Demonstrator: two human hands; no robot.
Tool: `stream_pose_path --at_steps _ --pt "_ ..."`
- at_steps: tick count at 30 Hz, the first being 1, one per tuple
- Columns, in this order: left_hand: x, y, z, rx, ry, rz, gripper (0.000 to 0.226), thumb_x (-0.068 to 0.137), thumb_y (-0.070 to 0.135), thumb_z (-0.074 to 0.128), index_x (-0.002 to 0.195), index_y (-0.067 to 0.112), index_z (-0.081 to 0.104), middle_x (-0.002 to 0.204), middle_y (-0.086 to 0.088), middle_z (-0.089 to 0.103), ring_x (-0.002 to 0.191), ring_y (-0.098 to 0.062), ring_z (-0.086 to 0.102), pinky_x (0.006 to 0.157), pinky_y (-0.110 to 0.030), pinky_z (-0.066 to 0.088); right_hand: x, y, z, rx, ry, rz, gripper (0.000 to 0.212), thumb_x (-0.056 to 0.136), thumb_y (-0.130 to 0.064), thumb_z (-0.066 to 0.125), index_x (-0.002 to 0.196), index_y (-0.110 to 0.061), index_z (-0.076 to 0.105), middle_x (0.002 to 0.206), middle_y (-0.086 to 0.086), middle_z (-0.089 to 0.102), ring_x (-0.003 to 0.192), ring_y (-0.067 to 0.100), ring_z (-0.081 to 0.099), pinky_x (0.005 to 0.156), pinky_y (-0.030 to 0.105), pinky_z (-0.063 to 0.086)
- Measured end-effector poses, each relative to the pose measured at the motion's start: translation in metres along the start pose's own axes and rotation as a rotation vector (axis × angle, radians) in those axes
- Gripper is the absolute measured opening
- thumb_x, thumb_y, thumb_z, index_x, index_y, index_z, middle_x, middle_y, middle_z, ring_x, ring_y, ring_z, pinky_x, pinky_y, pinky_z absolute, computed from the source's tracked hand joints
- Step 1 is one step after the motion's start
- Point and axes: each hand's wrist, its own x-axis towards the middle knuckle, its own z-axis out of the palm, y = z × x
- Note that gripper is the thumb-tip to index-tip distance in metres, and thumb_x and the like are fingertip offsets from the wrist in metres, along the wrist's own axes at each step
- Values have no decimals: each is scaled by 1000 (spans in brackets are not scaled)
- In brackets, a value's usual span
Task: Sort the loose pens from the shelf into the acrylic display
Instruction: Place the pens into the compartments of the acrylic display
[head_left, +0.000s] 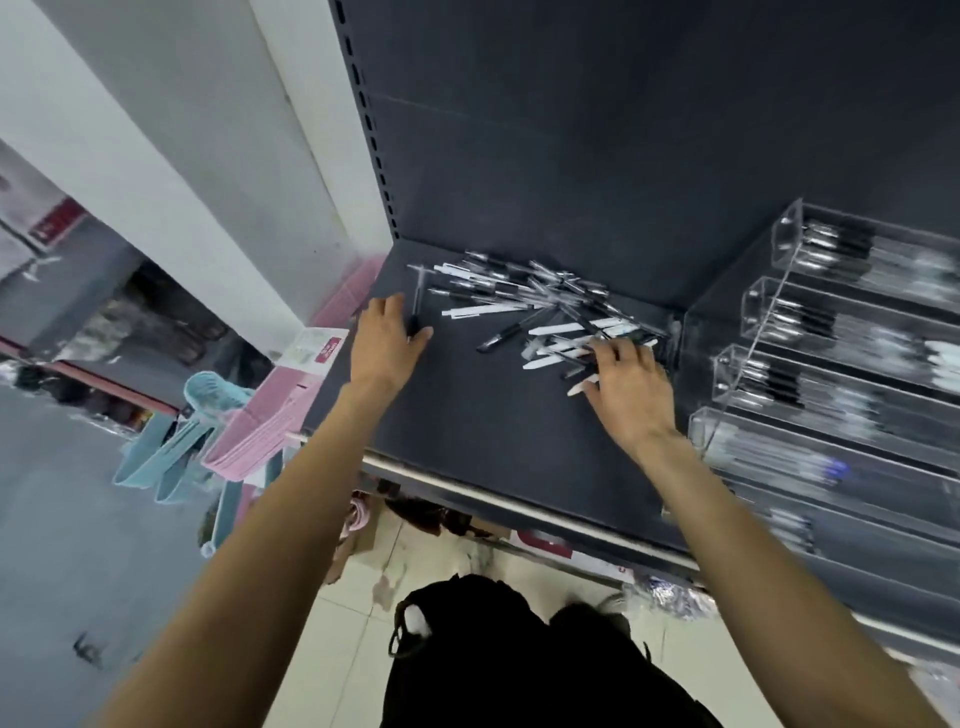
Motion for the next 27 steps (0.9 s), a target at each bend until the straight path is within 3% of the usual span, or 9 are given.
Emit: stream_pose_path --at_steps 3,7,14,18,22,24,27 --pt "15 0 3 59 -51 9 54 90 24 64 134 1 43 130 -22 48 118 -40 47 100 -44 38 9 -1 0 -71 -34 40 51 91 -29 57 137 -14 40 130 12 46 120 31 44 91 40 45" --pt "16 -3 1 7 -69 15 44 87 18 67 126 4 52 123 -18 57 110 -37 55 95 -43 42 21 0 -2 -166 -67 15 39 91 -18 58 128 -14 46 125 9 48 118 28 45 79 37 51" --pt "-20 -6 -5 -77 -187 -46 38 83 16 70 117 8 58 112 -8 68 106 -28 61 92 -36 43 29 7 -9 -289 -128 -154 38 90 -9 57 127 -12 47 123 8 51 119 26 47 82 37 51" --pt "-53 6 -4 -375 -209 -124 25 87 10 63 111 13 61 101 -2 67 96 -22 65 85 -31 49 22 8 -22 -223 -39 -156 30 93 -11 53 122 -12 50 120 8 53 117 27 47 81 38 50" --pt "-84 40 -6 -922 -287 -174 25 94 -3 49 101 20 57 102 -6 63 72 -10 68 68 -29 52 2 -5 -43 142 46 -118 22 94 -24 54 110 -10 57 109 11 61 100 31 58 77 37 45" --pt "-97 60 -7 -1062 -324 -156 25 97 -2 45 105 19 55 105 -2 66 78 -12 70 73 -31 54 -10 -18 -49 505 -27 -86 17 91 -25 60 100 -10 62 91 7 65 79 25 59 70 36 46" --pt "-114 81 -8 -1138 -356 -135 22 99 5 44 114 18 54 108 -5 69 88 -20 70 80 -33 56 -25 -34 -56 1045 -210 -17 8 87 -15 66 94 -10 67 76 -2 64 68 14 60 57 29 53"
